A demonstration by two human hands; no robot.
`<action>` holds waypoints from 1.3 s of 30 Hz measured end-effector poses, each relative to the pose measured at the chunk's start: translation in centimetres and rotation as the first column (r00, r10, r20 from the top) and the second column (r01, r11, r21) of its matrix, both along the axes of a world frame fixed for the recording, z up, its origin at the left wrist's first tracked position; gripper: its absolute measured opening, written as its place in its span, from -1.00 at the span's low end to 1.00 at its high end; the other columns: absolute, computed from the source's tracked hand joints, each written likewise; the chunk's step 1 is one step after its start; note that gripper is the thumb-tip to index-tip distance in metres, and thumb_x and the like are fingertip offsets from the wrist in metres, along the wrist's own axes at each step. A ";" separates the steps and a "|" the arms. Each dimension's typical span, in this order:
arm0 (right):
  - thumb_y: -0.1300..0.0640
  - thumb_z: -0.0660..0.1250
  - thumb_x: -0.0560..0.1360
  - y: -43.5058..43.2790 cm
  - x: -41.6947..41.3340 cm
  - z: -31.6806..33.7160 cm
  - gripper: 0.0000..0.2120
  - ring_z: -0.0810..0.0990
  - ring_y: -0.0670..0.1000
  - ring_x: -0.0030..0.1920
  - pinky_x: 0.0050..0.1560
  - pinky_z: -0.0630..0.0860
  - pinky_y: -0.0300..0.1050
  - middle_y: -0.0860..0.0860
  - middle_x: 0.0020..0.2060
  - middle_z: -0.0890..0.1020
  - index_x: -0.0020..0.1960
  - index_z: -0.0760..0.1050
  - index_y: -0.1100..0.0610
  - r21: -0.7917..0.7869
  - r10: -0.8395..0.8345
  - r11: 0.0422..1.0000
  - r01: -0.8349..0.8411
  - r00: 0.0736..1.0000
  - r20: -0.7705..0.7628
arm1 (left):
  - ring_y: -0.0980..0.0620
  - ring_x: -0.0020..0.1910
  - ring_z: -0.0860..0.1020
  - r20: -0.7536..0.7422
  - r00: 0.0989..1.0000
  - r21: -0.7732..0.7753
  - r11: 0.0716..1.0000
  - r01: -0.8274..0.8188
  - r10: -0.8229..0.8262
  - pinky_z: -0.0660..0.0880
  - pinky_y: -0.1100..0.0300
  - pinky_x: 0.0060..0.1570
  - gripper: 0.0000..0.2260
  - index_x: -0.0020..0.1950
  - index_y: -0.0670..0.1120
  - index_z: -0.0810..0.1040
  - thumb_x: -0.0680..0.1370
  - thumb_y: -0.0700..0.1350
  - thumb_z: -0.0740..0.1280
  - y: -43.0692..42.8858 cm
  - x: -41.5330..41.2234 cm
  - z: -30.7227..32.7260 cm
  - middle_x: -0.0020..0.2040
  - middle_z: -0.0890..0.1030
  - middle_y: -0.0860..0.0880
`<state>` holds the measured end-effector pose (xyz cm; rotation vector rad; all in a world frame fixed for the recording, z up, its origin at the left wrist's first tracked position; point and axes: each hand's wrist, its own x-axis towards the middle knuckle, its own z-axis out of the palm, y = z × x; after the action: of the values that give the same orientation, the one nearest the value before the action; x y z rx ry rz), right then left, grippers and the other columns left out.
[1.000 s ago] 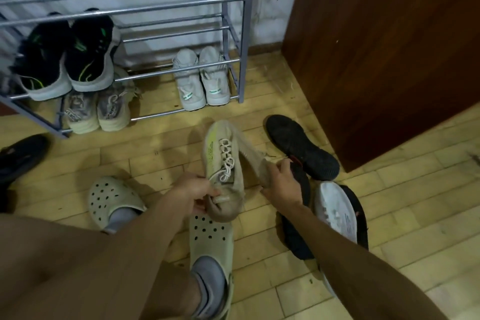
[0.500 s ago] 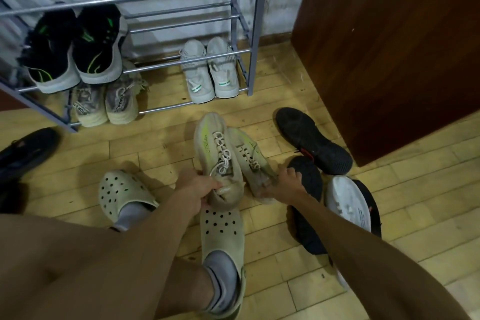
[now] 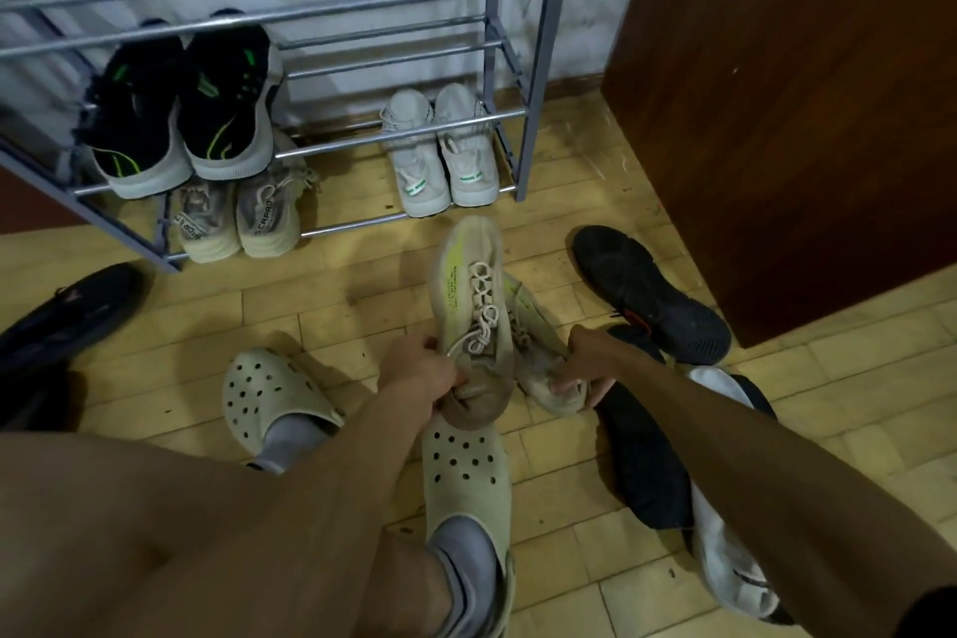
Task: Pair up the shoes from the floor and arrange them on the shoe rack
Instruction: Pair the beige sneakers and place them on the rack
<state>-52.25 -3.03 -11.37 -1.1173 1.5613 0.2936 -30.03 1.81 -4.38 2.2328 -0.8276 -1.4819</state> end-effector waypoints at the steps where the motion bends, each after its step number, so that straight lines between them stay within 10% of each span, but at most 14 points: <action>1: 0.16 0.57 0.33 -0.2 -0.2 0.6 -0.53 0.69 0.13 -0.16 -0.43 0.60 -0.18 0.19 0.02 0.62 0.12 0.46 0.27 -0.012 -0.025 1.000 0.026 0.999 0.034 | -0.09 -0.11 0.60 -0.002 1.000 -0.013 1.000 -0.007 0.007 0.62 -0.01 -0.06 -0.75 0.00 -0.05 0.61 0.36 -0.23 0.49 0.1 -0.2 0.5 -0.09 0.65 -0.09; 14: 0.23 0.56 0.32 -3.3 -0.1 12.2 -0.52 0.67 0.08 -0.15 -0.32 0.67 -0.01 0.08 -0.02 0.60 0.15 0.44 0.12 -0.319 -0.285 0.843 0.434 0.861 0.421 | -0.15 -0.09 0.64 -0.174 0.974 -0.301 0.933 -0.195 0.147 0.59 0.04 -0.23 -0.63 0.19 -0.16 0.56 0.40 -0.33 0.47 -5.1 2.5 10.3 -0.05 0.63 -0.12; 19: 0.24 0.56 0.33 -7.9 3.1 14.3 -0.56 0.71 0.15 -0.18 -0.32 0.67 -0.01 0.17 0.00 0.66 0.15 0.49 0.20 -0.345 -0.316 0.772 0.534 0.794 0.520 | -0.15 -0.11 0.61 -0.149 0.975 -0.360 0.909 -0.209 0.165 0.61 -0.04 -0.19 -0.80 -0.09 -0.12 0.51 0.40 -0.31 0.47 -10.5 4.8 12.0 -0.12 0.63 -0.15; 27: 0.20 0.54 0.36 -18.0 8.5 13.9 -0.86 0.70 0.13 -0.24 -0.35 0.66 -0.03 0.13 -0.17 0.69 -0.21 0.57 0.11 -0.431 -0.345 0.680 0.593 0.777 0.526 | -0.19 -0.01 0.61 -0.170 0.970 -0.402 0.887 -0.228 0.172 0.60 -0.05 -0.14 -0.62 0.23 -0.21 0.49 0.44 -0.24 0.46 -20.2 6.3 10.1 0.02 0.62 -0.21; 39: 0.03 0.43 0.46 -23.1 9.6 11.1 -0.90 0.70 0.14 -0.25 -0.23 0.68 0.14 0.06 -0.15 0.68 -0.12 0.51 -0.07 -0.597 -0.293 0.628 0.500 0.862 0.414 | -0.11 -0.06 0.59 -0.082 0.993 -0.405 0.907 -0.113 0.087 0.58 0.06 -0.22 -0.94 0.03 -0.07 0.52 0.56 -0.18 0.31 -26.3 7.2 6.0 -0.07 0.59 -0.13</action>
<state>-42.66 -26.17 -0.28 -1.2418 1.6435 -0.8069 -22.82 -24.45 1.67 1.8782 -0.8938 -1.1927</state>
